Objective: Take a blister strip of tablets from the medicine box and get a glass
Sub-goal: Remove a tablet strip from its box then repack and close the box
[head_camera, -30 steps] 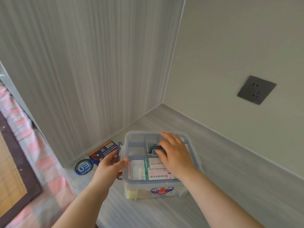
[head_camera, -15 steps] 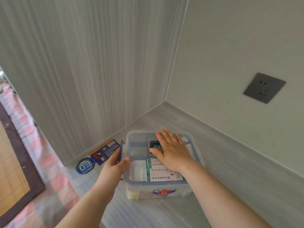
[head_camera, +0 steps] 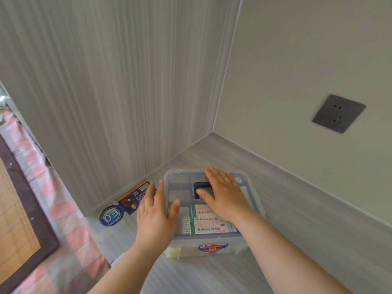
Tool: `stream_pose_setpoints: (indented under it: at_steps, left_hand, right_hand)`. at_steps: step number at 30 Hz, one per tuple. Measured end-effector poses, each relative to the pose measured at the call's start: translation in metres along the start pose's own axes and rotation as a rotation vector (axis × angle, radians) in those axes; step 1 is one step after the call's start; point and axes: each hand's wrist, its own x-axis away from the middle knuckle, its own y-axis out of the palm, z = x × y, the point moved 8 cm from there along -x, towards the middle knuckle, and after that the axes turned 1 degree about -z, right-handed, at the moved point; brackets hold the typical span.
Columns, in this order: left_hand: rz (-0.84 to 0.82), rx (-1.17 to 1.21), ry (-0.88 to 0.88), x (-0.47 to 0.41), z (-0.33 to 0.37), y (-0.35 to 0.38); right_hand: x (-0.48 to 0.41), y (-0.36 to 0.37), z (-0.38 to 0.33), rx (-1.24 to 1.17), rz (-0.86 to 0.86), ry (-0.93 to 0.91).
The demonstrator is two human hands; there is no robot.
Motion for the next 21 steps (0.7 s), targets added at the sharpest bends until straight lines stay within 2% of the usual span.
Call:
stream_pose_setpoints:
  at_steps: [2, 3, 5, 7, 9, 11, 13, 16, 18, 21]
  left_hand:
    - [0.048, -0.125, 0.287, 0.006, 0.029, -0.002]
    - [0.011, -0.189, 0.398, 0.008, 0.04, 0.004]
    - [-0.115, -0.337, 0.513, 0.011, 0.053, 0.024]
    - [-0.22, -0.465, 0.528, 0.013, 0.052, 0.042]
    - [-0.25, -0.521, 0.52, 0.012, 0.051, 0.051]
    - [-0.249, -0.536, 0.52, 0.011, 0.05, 0.052]
    - [-0.243, -0.558, 0.518, 0.011, 0.049, 0.051]
    - [-0.248, -0.566, 0.519, 0.012, 0.051, 0.051]
    - [-0.249, -0.565, 0.521, 0.013, 0.052, 0.051]
    - [-0.302, -0.569, 0.547, 0.016, 0.053, 0.052]
  right_hand:
    - [0.01, -0.02, 0.014, -0.13, 0.194, 0.076]
    - [0.017, -0.031, 0.027, -0.175, 0.295, 0.146]
    - [0.038, -0.044, 0.065, -0.228, 0.427, 0.357]
    - [0.061, -0.035, 0.108, -0.364, 0.374, 0.646]
    - [0.079, -0.008, 0.131, -0.733, 0.214, 0.854]
    - [0.086, 0.02, 0.125, -1.117, 0.037, 0.871]
    - [0.087, 0.03, 0.118, -1.285, 0.024, 0.837]
    - [0.087, 0.028, 0.121, -1.355, 0.251, 0.833]
    - [0.087, 0.014, 0.123, -1.355, 0.43, 0.767]
    - [0.088, 0.0, 0.117, -1.299, 0.533, 0.67]
